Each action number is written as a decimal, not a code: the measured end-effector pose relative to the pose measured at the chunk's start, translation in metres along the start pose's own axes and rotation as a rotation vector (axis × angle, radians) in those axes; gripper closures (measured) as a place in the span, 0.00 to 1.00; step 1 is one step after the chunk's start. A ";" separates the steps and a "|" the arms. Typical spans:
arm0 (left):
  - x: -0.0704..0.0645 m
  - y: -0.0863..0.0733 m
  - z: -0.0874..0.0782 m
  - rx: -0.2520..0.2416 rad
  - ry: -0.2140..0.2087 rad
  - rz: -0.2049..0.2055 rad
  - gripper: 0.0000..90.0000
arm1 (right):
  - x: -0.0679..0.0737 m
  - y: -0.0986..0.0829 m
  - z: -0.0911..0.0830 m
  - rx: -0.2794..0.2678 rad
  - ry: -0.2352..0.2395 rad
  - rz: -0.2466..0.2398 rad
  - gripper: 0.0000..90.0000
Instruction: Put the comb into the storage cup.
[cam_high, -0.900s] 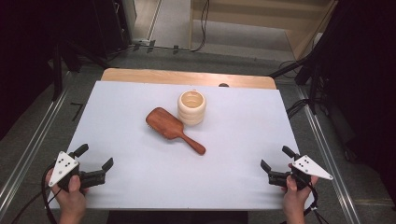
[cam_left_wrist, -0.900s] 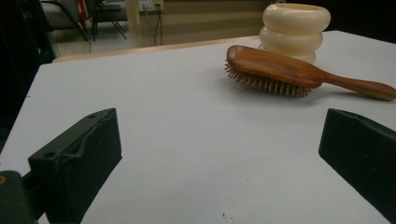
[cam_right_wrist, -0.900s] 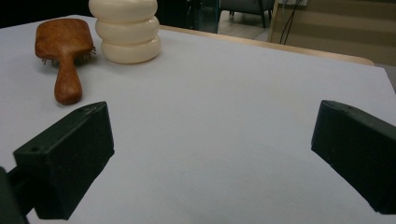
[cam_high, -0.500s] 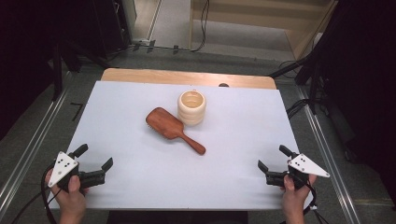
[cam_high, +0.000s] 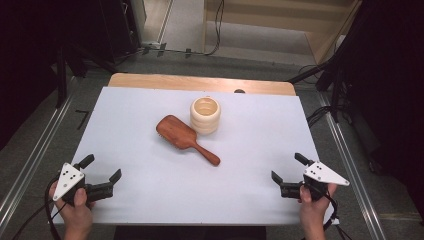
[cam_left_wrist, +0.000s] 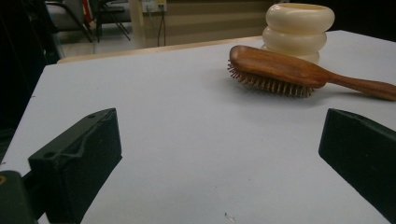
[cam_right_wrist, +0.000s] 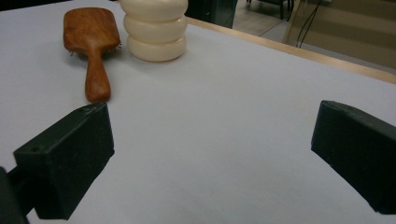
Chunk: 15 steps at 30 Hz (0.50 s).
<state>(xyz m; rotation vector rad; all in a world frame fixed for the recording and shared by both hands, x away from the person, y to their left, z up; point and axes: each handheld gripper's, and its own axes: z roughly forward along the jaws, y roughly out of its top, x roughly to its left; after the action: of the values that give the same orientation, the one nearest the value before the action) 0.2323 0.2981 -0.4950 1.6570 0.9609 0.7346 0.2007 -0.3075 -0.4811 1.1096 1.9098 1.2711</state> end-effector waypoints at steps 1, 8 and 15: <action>0.000 0.000 0.000 0.000 0.000 -0.003 0.00 | 0.001 0.002 0.001 0.008 0.001 -0.001 0.00; 0.000 0.000 -0.001 -0.001 -0.005 0.000 0.00 | 0.008 0.016 0.013 0.064 0.037 -0.008 0.00; 0.000 0.000 -0.001 -0.001 -0.005 -0.001 0.00 | 0.012 0.030 0.022 0.072 0.072 -0.023 0.00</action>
<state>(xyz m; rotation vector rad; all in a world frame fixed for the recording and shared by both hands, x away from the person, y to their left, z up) 0.2318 0.2986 -0.4952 1.6567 0.9579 0.7302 0.2228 -0.2812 -0.4614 1.0880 2.0300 1.2545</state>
